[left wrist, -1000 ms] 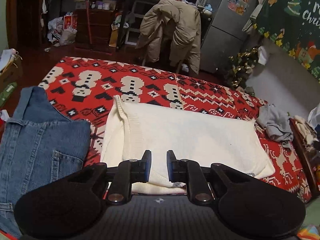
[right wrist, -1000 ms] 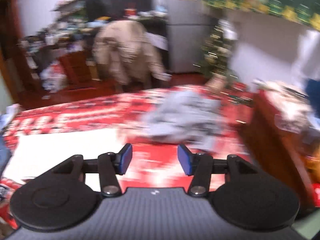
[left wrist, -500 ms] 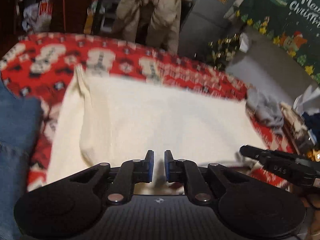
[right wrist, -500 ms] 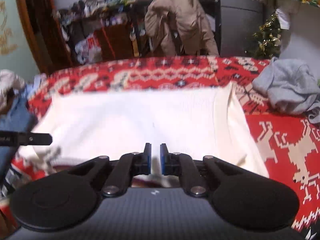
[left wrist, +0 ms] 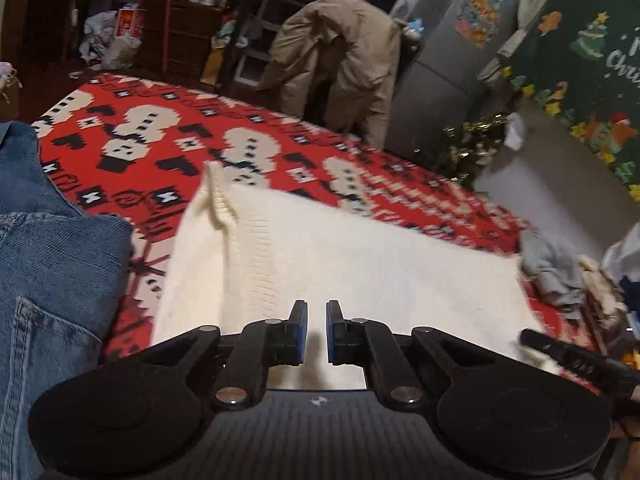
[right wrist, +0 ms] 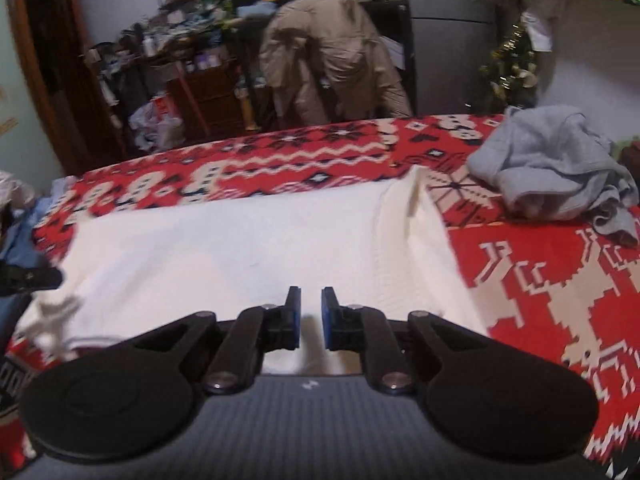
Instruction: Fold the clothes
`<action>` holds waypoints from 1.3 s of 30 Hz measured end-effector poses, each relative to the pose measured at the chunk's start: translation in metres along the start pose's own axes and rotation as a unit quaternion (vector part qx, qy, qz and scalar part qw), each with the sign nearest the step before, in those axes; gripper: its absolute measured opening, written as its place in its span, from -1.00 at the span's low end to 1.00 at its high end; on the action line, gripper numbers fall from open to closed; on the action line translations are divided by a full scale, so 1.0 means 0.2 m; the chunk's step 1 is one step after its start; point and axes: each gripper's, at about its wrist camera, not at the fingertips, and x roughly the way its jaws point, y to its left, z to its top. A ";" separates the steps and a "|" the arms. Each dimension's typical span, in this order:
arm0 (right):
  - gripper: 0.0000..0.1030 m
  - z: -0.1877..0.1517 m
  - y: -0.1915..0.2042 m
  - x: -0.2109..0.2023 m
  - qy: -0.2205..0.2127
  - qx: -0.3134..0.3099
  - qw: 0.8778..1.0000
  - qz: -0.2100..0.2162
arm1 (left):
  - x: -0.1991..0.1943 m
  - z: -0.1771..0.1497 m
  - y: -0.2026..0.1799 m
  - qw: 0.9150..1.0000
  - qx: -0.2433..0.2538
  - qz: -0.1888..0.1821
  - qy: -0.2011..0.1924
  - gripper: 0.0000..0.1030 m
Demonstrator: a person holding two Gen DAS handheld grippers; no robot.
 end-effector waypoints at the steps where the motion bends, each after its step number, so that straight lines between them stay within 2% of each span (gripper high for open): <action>1: -0.78 0.01 -0.01 0.03 0.002 0.002 1.000 -0.007 | 0.02 -0.01 0.01 1.000 0.001 0.009 0.007 -0.85; 2: -0.78 0.01 -0.03 0.05 0.005 0.001 1.000 -0.012 | 0.04 -0.01 0.02 1.000 0.005 0.018 0.012 -0.85; 3: -0.78 0.01 -0.04 0.06 0.009 -0.003 1.000 -0.019 | 0.04 -0.02 0.03 1.000 0.010 0.025 0.013 -0.95; 7: -0.84 -0.01 -0.09 0.06 0.017 0.000 1.000 -0.021 | 0.02 0.00 0.06 1.000 0.002 0.028 0.014 -0.95; 12: -0.77 0.02 -0.09 0.07 0.006 0.019 1.000 -0.011 | -0.01 0.08 0.06 0.999 -0.012 -0.013 -0.030 -0.90; 14: -0.77 0.04 -0.08 0.08 -0.006 0.012 1.000 -0.010 | 0.03 0.15 0.06 0.999 -0.006 -0.016 -0.041 -0.90; 19: -0.77 0.10 -0.12 0.09 -0.043 -0.001 0.999 -0.017 | 0.24 0.23 0.08 1.000 0.008 0.008 -0.014 -0.90; 24: -0.72 0.18 -0.17 0.21 -0.042 0.000 0.999 -0.021 | 0.27 0.24 0.16 1.000 -0.020 0.002 -0.022 -0.94; 29: -0.73 0.20 -0.24 0.30 -0.033 0.017 0.999 -0.020 | 0.23 0.27 0.20 0.999 -0.019 0.026 -0.030 -0.94; 35: -0.71 0.25 -0.31 0.36 -0.045 0.025 0.998 -0.031 | 0.23 0.29 0.27 0.998 -0.036 0.028 -0.042 -0.94; 38: -0.71 0.24 -0.32 0.38 -0.039 0.024 0.998 -0.032 | 0.23 0.29 0.29 0.996 -0.032 0.076 -0.041 -0.95; 39: -0.71 0.25 -0.32 0.39 -0.037 0.026 0.998 -0.039 | 0.23 0.30 0.30 0.995 -0.035 0.082 -0.042 -0.95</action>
